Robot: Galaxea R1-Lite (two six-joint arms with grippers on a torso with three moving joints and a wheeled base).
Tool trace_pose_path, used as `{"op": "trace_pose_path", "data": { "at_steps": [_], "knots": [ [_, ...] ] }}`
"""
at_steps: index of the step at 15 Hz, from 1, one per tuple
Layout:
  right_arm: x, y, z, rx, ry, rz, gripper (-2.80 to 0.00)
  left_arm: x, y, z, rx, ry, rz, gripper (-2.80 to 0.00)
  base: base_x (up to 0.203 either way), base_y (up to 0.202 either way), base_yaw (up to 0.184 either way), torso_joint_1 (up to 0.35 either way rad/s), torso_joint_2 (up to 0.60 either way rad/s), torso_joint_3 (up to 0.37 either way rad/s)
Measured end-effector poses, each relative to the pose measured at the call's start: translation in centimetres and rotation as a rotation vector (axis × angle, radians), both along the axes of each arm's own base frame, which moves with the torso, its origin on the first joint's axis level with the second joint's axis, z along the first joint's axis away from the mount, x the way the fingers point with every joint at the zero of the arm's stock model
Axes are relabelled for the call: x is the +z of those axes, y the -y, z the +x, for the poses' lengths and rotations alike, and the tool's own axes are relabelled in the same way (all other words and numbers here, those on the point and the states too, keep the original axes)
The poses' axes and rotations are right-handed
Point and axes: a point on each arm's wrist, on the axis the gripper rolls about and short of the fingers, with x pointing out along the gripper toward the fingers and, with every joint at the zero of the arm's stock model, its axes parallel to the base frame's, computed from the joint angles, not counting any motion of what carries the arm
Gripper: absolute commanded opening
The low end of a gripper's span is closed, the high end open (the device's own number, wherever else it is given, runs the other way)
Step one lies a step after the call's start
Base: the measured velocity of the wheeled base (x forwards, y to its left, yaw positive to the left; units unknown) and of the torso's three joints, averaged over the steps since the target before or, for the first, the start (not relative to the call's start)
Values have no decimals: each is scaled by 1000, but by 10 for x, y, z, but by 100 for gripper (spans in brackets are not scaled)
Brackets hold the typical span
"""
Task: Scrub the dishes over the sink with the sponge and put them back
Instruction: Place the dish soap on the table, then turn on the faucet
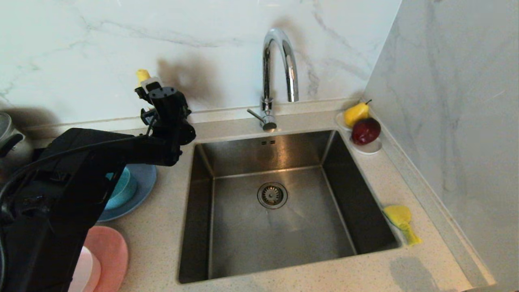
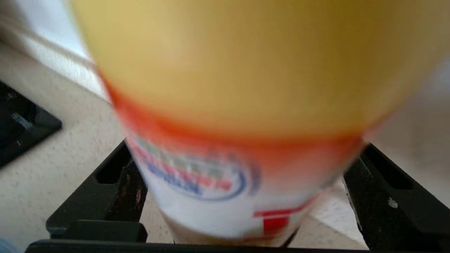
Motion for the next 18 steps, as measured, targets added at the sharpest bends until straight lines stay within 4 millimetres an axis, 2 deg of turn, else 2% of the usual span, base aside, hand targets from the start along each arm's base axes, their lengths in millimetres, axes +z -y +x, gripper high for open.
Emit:
{"op": "trace_pose_path", "data": {
  "at_steps": [6, 10, 16, 17, 18],
  "knots": [
    [0, 0, 0, 0, 0, 1, -280, 27, 6, -13, -13, 40, 0, 0, 0, 0, 0, 0, 0, 0],
    [0, 0, 0, 0, 0, 0, -280, 66, 8, -34, -25, 97, -9, 0, 0, 0, 0, 0, 0, 0],
    [0, 0, 0, 0, 0, 1, -280, 133, 1, -82, -19, 200, -1, 0, 0, 0, 0, 0, 0, 0],
    [0, 0, 0, 0, 0, 1, -280, 144, -2, -92, -15, 212, 5, -280, 0, 0, 0, 0, 0, 0],
    [0, 0, 0, 0, 0, 1, -280, 155, -5, -102, -10, 212, 14, -280, 0, 0, 0, 0, 0, 0]
  ]
}}
